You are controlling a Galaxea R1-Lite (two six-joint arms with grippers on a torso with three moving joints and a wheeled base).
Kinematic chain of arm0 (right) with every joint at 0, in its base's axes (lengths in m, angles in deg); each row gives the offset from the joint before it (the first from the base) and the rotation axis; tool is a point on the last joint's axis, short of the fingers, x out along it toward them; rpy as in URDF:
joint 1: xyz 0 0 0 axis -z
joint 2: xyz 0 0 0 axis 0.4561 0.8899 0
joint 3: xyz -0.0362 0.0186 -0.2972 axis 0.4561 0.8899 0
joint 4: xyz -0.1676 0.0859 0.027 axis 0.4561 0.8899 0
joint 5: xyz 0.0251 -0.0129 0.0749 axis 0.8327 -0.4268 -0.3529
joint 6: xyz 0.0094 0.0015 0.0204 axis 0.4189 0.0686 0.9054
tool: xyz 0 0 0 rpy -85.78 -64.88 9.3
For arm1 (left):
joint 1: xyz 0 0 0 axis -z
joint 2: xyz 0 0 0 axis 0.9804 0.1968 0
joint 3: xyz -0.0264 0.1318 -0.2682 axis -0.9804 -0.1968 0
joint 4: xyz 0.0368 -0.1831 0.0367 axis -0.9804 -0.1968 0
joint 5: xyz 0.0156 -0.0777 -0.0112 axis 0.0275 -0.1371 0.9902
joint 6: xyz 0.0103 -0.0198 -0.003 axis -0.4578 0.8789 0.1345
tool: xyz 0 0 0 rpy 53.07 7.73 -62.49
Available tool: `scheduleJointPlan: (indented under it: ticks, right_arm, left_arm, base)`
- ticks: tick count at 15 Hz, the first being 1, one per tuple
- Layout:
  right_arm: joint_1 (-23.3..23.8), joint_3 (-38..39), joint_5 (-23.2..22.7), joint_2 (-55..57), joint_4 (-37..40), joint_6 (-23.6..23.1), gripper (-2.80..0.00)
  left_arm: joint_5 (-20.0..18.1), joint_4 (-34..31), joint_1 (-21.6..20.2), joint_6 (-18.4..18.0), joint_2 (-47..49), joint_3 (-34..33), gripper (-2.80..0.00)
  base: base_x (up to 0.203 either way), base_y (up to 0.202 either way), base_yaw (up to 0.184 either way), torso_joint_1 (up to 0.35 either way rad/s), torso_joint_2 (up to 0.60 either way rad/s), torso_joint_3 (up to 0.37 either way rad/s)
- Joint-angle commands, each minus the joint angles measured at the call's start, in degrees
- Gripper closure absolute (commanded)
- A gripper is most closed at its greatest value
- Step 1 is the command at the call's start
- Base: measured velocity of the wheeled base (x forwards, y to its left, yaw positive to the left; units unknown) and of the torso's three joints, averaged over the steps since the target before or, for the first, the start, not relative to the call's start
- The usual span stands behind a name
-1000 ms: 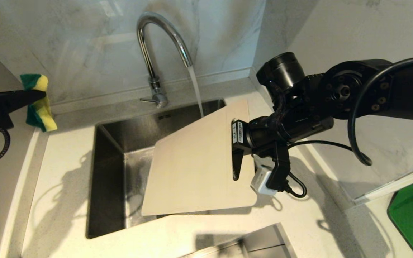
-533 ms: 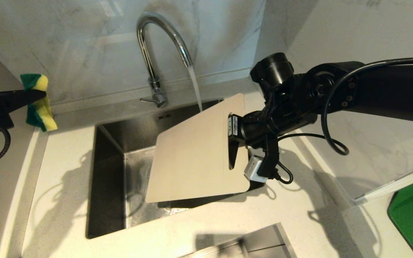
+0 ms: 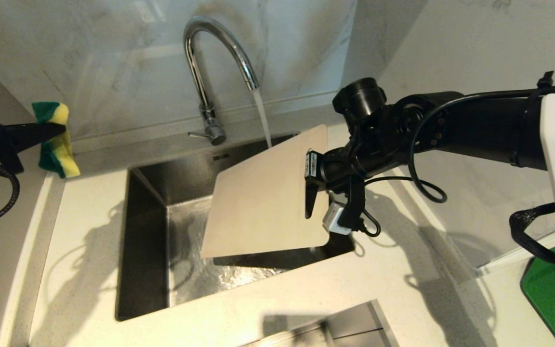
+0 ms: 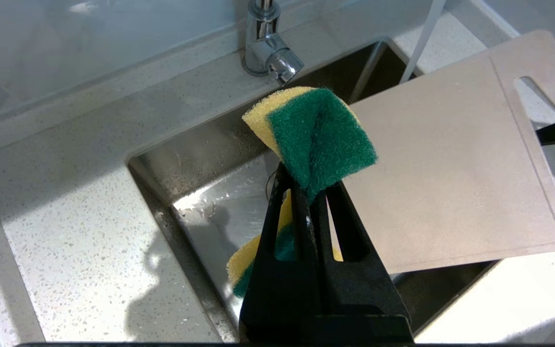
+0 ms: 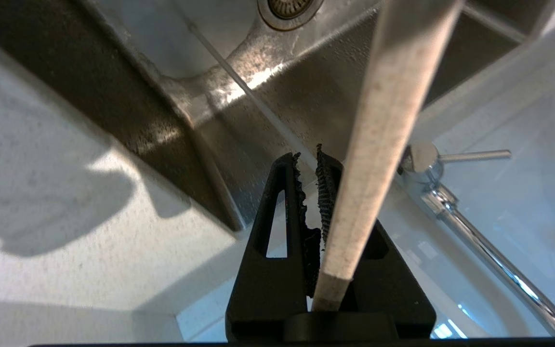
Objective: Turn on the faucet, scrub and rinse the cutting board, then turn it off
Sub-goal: Scrub the cutting board underwater
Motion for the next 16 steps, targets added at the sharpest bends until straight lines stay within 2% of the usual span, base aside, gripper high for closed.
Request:
scheduleJointPlan:
  ticks: [1,9,16]
  right_arm:
    - [0.1,-0.1,-0.4,1.2,-1.7,-0.9,0.0]
    - [0.1,-0.2,-4.9,3.3,-9.5,-0.5,0.0]
    - [-0.1,-0.2,-5.1,3.9,-10.8,-0.2,0.0]
  left_arm:
    - [0.0,0.1,-0.1,0.0,0.4,0.0,0.0]
    - [0.0,0.1,-0.1,0.0,0.6,0.1,0.0]
    - [0.0,0.2,-0.1,0.0,0.8,0.1,0.0]
  base:
    - [0.0,0.0,0.0,0.0,0.0,0.0]
    - [0.0,0.0,0.0,0.0,0.0,0.0]
    - [0.0,0.0,0.0,0.0,0.0,0.0]
